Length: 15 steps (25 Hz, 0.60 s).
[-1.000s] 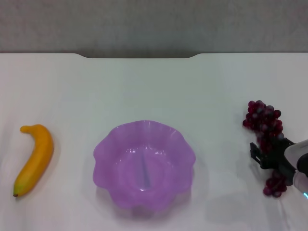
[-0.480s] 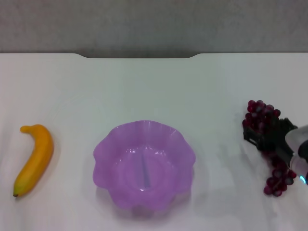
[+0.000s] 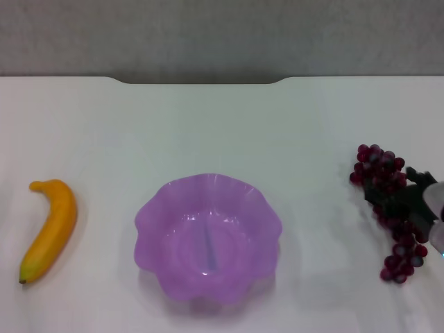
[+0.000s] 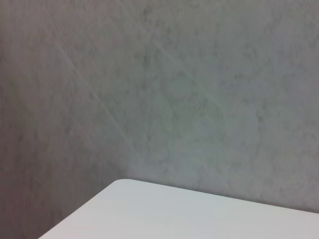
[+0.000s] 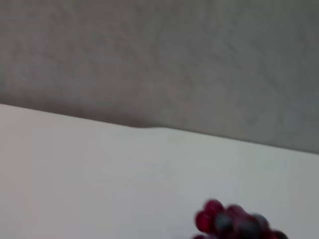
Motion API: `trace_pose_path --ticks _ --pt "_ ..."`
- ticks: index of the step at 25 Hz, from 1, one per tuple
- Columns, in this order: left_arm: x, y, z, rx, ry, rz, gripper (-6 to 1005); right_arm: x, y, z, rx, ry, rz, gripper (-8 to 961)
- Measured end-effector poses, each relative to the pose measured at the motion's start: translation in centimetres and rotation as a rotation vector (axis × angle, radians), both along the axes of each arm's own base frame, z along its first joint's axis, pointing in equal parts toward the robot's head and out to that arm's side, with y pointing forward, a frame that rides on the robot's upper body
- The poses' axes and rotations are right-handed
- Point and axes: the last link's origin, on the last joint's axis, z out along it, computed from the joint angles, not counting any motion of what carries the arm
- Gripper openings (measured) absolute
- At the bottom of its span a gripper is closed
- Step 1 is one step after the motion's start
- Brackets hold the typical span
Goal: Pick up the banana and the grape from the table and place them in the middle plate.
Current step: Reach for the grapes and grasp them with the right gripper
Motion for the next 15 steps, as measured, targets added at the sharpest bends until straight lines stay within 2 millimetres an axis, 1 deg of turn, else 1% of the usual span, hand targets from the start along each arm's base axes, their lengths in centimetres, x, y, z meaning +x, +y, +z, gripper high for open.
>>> trace_pose_path --ticks 9,15 --pt "0.1 0.1 0.0 -0.003 0.001 -0.003 862 2.1 -1.4 0.0 -0.024 -0.035 -0.066 888" --pt "0.1 0.2 0.0 -0.003 0.001 -0.005 861 2.6 -1.8 -0.3 -0.053 -0.062 -0.090 887"
